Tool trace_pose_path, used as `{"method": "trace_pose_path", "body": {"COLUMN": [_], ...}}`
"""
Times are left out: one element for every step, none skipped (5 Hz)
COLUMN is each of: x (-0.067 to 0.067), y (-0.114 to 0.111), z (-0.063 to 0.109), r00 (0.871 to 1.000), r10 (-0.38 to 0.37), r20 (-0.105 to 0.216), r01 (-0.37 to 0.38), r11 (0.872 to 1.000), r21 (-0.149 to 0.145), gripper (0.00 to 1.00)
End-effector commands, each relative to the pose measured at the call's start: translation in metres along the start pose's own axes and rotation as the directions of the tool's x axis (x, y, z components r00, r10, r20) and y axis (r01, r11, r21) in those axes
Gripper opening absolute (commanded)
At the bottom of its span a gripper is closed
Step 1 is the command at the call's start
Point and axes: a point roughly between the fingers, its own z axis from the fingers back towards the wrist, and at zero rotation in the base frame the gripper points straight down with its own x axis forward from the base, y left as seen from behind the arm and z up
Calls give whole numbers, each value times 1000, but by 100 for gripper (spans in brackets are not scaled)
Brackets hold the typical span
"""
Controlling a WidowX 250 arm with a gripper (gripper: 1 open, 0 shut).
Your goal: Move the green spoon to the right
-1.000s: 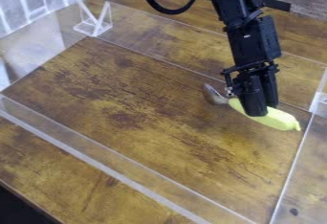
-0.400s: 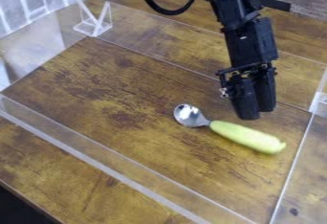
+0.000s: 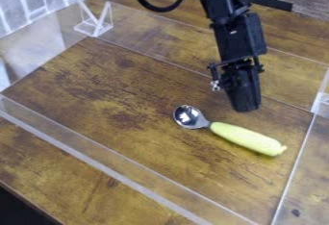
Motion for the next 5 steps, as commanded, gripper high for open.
{"method": "trace_pose_path", "body": {"x": [32, 40, 34, 29, 33], "y": [-3, -2, -8, -13, -12], "z": [41, 45, 42, 41, 49], "r00": [998, 999, 995, 992, 991], "r10": [-55, -53, -95, -125, -135], "r20": [-9, -9, -4, 4, 13], "r01": [55, 53, 95, 125, 136], "r11": [995, 997, 995, 992, 990], "r21": [86, 62, 12, -23, -42], "gripper": [0, 0, 100, 100, 100]}}
